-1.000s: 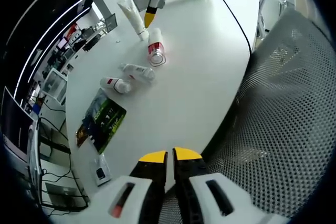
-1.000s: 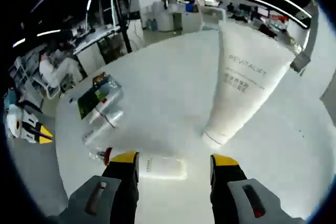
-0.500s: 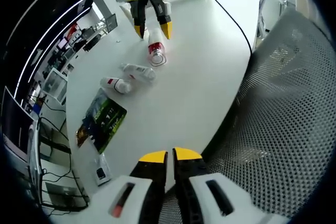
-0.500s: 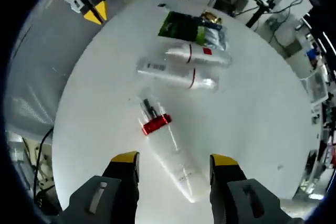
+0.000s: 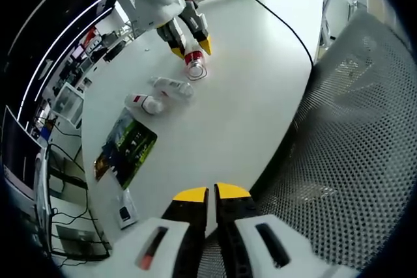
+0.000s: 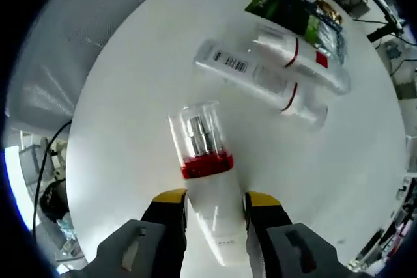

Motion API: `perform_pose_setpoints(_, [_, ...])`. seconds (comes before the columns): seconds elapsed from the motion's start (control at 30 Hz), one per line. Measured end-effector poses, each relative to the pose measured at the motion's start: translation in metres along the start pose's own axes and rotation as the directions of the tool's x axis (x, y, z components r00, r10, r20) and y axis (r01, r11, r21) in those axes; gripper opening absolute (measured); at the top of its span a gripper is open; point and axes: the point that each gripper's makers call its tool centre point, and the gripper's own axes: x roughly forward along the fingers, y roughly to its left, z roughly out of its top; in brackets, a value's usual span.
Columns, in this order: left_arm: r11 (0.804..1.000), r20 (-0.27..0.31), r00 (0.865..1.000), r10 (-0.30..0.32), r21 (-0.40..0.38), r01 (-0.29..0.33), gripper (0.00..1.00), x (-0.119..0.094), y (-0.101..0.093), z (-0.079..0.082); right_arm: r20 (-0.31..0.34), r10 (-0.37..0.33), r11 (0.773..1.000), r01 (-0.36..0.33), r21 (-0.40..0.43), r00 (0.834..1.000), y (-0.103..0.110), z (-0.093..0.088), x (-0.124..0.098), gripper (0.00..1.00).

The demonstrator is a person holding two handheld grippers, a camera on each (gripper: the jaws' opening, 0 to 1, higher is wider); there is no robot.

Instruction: Arrange the skincare products in the storage area until every visible bottle or jar stands upright without overlapping.

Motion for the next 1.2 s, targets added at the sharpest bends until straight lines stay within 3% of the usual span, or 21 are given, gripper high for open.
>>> perform_pose_setpoints(0.37, [1.0, 0.001, 1.0, 0.002, -0.004, -0.002, 0.0, 0.0, 0.001, 0.0, -0.003, 0.009, 1.0, -0.009, 0.015, 1.0, 0.0, -0.001, 0.0, 0.28])
perform_pose_setpoints(0.47, [1.0, 0.001, 1.0, 0.001, -0.001, -0.001, 0.0, 0.0, 0.0, 0.0, -0.006, 0.011, 1.0, -0.011, -0.013, 1.0, 0.0, -0.001, 0.0, 0.25])
perform_pose_setpoints(0.6, [1.0, 0.001, 1.0, 0.001, 0.001, -0.001, 0.0, 0.0, 0.0, 0.0, 0.008, -0.015, 0.999, 0.015, 0.033, 1.0, -0.001, 0.0, -0.004, 0.24])
perform_pose_setpoints(0.8, [1.0, 0.008, 1.0, 0.001, 0.006, -0.001, 0.0, -0.001, 0.0, 0.001, 0.061, -0.054, 0.984, 0.043, 0.171, 0.997, 0.009, -0.001, -0.017, 0.23])
perform_pose_setpoints(1.03, [1.0, 0.011, 1.0, 0.001, 0.012, -0.001, 0.0, -0.001, -0.001, 0.002, 0.14, -0.169, 0.922, 0.107, 0.372, 0.976, 0.019, -0.005, -0.039, 0.23])
perform_pose_setpoints(1.1, [1.0, 0.012, 1.0, -0.002, 0.015, 0.002, 0.0, -0.001, -0.002, 0.002, 0.155, -0.217, 0.898, 0.135, 0.42, 0.964, 0.021, -0.005, -0.048, 0.23])
perform_pose_setpoints(1.2, [1.0, 0.016, 1.0, -0.009, 0.021, 0.009, 0.0, -0.001, -0.003, 0.003, 0.203, -0.302, 0.841, 0.16, 0.518, 0.932, 0.022, -0.001, -0.066, 0.23])
